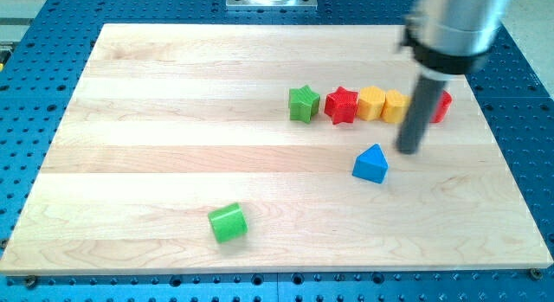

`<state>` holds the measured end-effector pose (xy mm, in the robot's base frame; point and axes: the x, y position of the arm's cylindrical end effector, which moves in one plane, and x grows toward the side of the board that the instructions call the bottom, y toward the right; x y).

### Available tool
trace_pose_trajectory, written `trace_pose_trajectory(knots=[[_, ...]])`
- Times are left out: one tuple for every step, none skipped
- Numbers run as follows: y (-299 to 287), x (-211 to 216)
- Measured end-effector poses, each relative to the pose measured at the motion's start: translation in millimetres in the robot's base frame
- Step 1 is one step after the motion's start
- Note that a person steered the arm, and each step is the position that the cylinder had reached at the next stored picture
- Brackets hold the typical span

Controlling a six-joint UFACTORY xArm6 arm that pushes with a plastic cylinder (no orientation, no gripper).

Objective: Move the blue triangle to the left of the green star

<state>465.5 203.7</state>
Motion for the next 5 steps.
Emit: trace_pose_trajectory(knots=[[-13.2, 22.0], [-81.0, 33.0], [-88.3, 51.3], [-133.7, 66.6], [-208.1, 51.4]])
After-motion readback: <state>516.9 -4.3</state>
